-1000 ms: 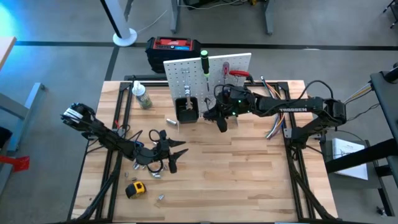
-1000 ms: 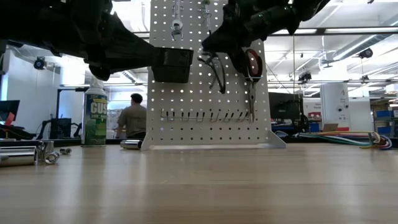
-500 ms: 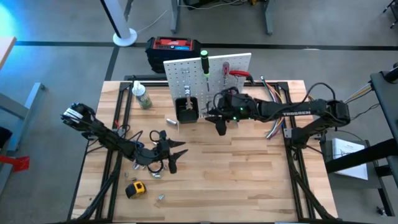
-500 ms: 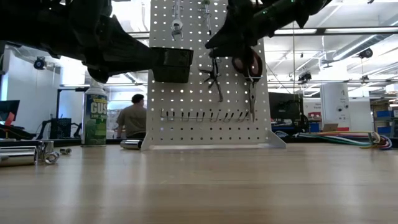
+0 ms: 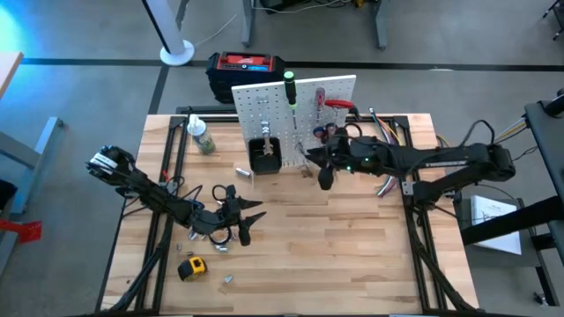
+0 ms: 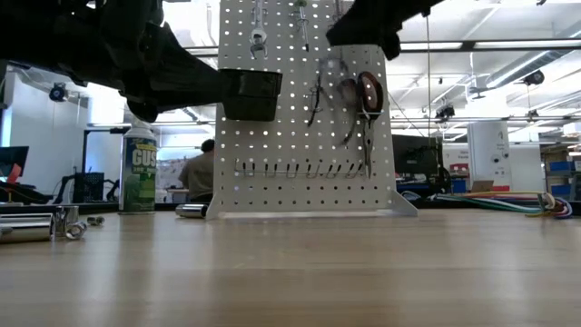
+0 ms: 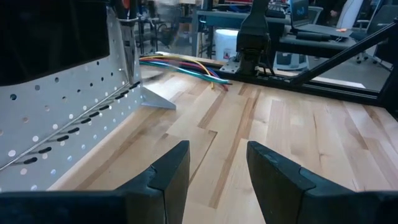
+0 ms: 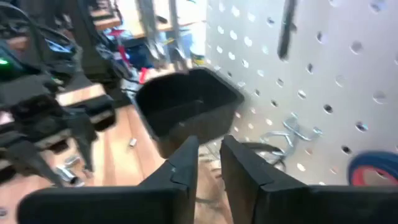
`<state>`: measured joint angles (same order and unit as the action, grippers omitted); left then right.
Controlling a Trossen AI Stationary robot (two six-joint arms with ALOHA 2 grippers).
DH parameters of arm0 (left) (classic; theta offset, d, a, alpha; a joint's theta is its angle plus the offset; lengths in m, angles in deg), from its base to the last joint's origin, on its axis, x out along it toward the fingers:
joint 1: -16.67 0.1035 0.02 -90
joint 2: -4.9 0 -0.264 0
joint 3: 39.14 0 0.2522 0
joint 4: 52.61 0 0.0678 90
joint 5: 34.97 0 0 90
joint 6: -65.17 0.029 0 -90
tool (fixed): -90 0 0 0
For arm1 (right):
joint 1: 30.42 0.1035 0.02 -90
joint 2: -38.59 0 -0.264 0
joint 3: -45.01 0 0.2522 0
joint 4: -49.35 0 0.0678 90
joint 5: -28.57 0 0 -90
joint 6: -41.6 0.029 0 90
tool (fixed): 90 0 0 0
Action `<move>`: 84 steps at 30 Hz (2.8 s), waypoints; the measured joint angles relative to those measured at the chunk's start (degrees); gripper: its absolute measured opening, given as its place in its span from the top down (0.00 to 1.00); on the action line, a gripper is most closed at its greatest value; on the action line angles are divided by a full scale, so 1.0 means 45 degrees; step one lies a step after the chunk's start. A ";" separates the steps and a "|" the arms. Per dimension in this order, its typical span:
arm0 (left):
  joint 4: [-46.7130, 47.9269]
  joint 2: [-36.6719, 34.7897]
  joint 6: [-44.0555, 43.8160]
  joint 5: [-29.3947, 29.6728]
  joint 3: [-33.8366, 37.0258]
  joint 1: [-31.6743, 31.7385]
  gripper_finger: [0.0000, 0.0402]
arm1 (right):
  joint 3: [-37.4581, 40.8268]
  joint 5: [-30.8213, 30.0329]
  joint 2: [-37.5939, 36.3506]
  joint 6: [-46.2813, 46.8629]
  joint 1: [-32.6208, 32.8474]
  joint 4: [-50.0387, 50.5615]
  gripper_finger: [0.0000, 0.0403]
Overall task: Hang tools onto peg board
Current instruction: Hang the safety glasses on the pegboard, then put the silver socket into the black bin on the pegboard
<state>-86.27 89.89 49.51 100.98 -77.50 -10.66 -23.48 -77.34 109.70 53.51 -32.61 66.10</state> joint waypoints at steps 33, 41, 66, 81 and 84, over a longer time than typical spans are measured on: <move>-0.0180 0.0005 0.0019 0.0015 0.0000 -0.0013 0.62 | 0.0007 -0.0159 0.1351 -0.0890 -0.1352 -0.0517 1.00; -0.0198 0.0005 0.0118 0.0021 0.0000 -0.0015 0.62 | 0.0110 -0.0155 0.0146 -0.1252 -0.0754 -0.0380 1.00; -0.0228 -0.0070 0.0664 -0.1146 0.0055 0.1459 0.81 | 0.6190 0.1318 -0.0971 0.0071 0.1708 -0.7791 1.00; 0.1011 -0.2335 -0.2003 -0.0250 0.1889 0.1241 0.99 | 0.6259 0.1313 0.1686 -0.0973 0.3090 -0.8842 1.00; 0.1988 -0.3091 -0.2657 -0.0480 0.1900 0.1068 1.00 | 0.6259 0.1308 0.1713 -0.1271 0.3402 -0.8821 1.00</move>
<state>-77.32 75.98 37.55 98.82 -68.95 -5.85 4.68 -71.45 117.41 47.79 -17.30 26.40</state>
